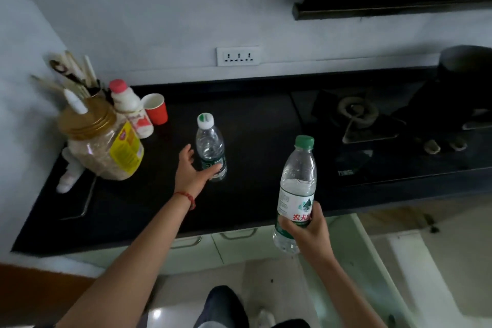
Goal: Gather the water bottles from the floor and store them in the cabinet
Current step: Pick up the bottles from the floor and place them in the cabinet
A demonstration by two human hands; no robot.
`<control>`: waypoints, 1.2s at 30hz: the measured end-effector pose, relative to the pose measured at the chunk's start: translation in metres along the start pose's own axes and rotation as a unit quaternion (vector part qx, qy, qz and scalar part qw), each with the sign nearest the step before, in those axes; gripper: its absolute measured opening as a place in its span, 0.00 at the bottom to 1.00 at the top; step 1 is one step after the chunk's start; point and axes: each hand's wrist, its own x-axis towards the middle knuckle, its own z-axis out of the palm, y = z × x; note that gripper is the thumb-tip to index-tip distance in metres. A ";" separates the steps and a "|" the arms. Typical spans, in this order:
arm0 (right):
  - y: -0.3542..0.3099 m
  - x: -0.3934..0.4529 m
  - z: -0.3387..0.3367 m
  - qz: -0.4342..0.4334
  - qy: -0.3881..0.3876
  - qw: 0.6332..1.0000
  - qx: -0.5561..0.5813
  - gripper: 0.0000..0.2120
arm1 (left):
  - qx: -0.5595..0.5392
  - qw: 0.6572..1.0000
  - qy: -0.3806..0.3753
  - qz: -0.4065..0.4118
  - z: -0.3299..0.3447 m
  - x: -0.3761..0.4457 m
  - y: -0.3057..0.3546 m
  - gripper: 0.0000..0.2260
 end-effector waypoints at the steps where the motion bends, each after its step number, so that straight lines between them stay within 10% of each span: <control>1: 0.000 0.000 0.000 0.003 0.014 1.000 0.002 0.19 | 0.004 1.000 -0.007 0.009 0.003 0.006 -0.001 0.41; 17: 0.037 -0.055 0.000 0.068 0.248 0.963 0.082 0.20 | 0.043 0.980 -0.161 0.105 0.038 0.031 0.001 0.29; 27: 0.072 -0.160 -0.062 0.096 0.423 0.892 0.129 0.22 | 0.039 0.858 -0.491 0.150 0.139 -0.124 0.012 0.28; 36: 0.137 -0.322 -0.148 0.132 0.539 0.817 0.156 0.21 | 0.056 0.787 -0.598 0.141 0.214 -0.319 -0.019 0.25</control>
